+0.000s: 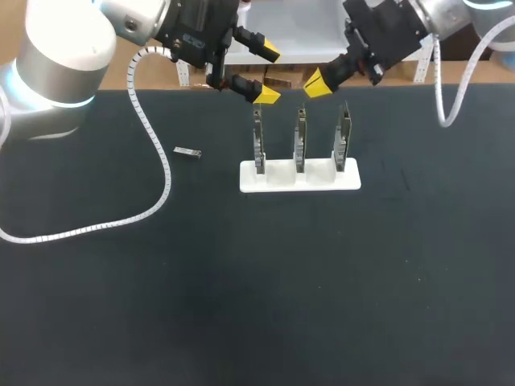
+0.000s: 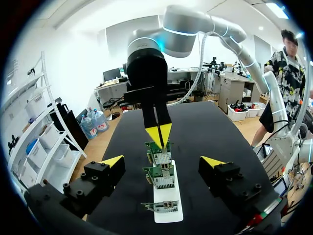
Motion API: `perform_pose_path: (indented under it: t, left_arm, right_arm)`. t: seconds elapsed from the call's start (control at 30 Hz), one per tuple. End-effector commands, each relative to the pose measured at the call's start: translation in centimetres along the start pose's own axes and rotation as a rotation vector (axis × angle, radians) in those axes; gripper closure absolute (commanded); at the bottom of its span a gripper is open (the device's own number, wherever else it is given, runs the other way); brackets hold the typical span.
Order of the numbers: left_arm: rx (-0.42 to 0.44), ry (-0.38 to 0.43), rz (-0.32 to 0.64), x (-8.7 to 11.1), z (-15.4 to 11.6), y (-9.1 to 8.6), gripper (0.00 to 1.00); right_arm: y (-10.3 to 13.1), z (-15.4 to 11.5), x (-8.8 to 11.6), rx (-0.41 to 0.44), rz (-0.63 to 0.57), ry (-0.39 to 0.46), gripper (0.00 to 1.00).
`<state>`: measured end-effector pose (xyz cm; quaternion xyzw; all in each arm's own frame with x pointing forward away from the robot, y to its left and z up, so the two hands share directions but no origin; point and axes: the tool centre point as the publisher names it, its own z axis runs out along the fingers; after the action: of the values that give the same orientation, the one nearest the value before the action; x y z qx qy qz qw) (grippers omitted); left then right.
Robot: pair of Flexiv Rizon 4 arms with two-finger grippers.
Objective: Pick up the optical module with the left hand, and insert it into the network port with the right hand.
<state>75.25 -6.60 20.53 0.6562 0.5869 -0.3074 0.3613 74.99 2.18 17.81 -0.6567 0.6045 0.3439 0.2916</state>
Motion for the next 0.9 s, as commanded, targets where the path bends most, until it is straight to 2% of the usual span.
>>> perform_pose_path:
  t: [0.03,0.1,0.13,0.17,0.2,0.43,0.83,0.9]
  left_arm:
    - [0.004,0.007,-0.003,-0.1,0.0,0.2,0.0]
    - [0.004,0.007,-0.003,-0.1,0.0,0.2,0.0]
    - [0.004,0.007,-0.003,-0.1,0.0,0.2,0.0]
    - [0.004,0.007,-0.003,-0.1,0.0,0.2,0.0]
    - [0.004,0.007,-0.003,-0.1,0.0,0.2,0.0]
    - [0.004,0.007,-0.003,-0.1,0.0,0.2,0.0]
    - [0.004,0.007,-0.003,-0.1,0.0,0.2,0.0]
    - [0.004,0.007,-0.003,-0.1,0.0,0.2,0.0]
  right_arm:
    - [2.3,-1.9,0.0,0.076,0.007,0.018,0.85]
    - [2.8,-2.8,-0.1,0.096,0.01,0.03,0.78]
    - [3.0,-3.2,-0.1,0.098,0.008,0.033,0.67]
    - [3.1,-3.5,-0.2,0.107,0.013,0.042,0.16]
    - [3.2,-3.9,-0.2,0.114,0.015,0.043,0.0]
    - [3.9,-5.3,0.2,0.137,0.024,0.054,0.0]
    - [3.9,-8.1,1.5,0.02,-0.01,0.008,0.0]
    - [3.9,-8.5,1.6,0.004,-0.013,0.022,0.0]
